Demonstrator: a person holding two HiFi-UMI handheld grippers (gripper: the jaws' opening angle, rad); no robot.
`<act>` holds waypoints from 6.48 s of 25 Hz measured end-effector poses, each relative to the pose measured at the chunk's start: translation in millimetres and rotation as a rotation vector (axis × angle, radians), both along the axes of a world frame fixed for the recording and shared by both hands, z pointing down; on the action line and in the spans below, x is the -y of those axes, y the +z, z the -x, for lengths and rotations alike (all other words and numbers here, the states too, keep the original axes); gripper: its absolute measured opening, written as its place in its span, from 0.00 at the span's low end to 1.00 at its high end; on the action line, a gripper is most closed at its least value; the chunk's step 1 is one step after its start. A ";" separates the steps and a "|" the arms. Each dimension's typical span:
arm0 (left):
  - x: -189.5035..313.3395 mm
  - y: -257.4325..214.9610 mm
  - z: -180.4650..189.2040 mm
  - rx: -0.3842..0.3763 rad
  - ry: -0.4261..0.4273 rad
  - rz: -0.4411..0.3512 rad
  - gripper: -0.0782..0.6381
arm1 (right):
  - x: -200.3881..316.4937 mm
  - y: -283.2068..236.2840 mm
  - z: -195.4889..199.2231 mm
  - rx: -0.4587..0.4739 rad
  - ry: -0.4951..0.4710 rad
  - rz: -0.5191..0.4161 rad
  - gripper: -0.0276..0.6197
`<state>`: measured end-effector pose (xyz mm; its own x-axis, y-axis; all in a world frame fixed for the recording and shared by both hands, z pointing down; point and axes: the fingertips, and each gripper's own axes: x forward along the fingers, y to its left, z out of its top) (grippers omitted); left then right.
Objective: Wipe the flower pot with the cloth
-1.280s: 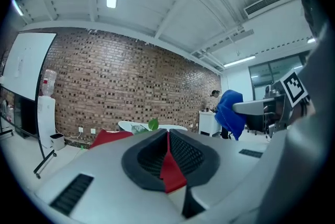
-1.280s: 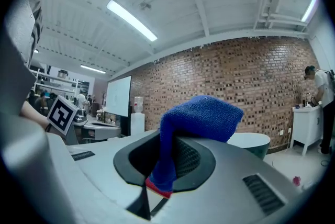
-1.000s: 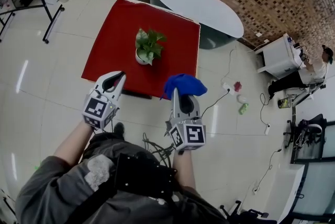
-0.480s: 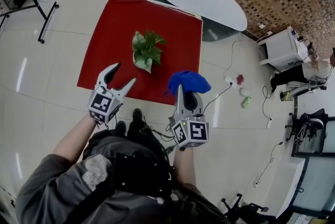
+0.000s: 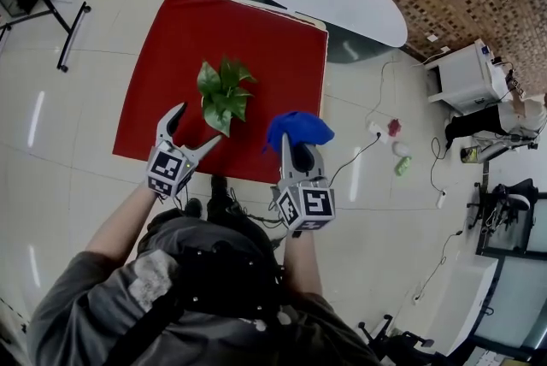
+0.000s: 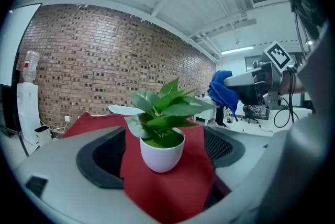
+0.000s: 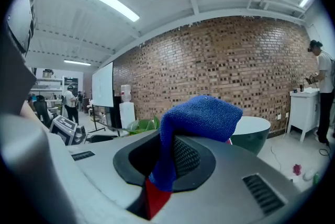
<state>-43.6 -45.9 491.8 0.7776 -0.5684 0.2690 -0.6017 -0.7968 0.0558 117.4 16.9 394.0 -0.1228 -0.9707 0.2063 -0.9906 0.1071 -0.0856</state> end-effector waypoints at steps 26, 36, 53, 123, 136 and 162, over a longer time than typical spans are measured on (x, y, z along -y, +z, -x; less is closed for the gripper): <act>69.8 78.3 -65.0 0.130 0.011 0.040 0.76 | 155.8 179.9 42.1 -0.186 -0.789 0.273 0.14; 74.4 82.8 -67.3 0.098 0.048 0.047 0.76 | 141.4 180.9 49.4 -0.142 -0.856 0.265 0.14; 66.4 80.1 -75.9 0.083 0.205 0.049 0.75 | 100.5 177.7 49.7 -0.060 -0.772 0.272 0.14; 56.4 75.4 -33.7 0.138 0.275 0.002 0.73 | 149.2 203.8 62.6 -0.137 -0.854 0.305 0.14; 57.5 81.7 -26.2 0.104 0.279 0.019 0.73 | 112.9 199.1 83.2 -0.029 -0.830 0.299 0.14; 28.7 79.8 13.9 0.080 0.058 0.093 0.74 | 95.3 194.2 77.1 0.008 -0.657 0.336 0.14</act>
<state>-57.5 -74.6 571.6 0.7825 -0.4926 0.3807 -0.5601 -0.8241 0.0848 40.2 -78.3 588.3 -0.6601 -0.5809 0.4764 -0.7301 0.6452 -0.2250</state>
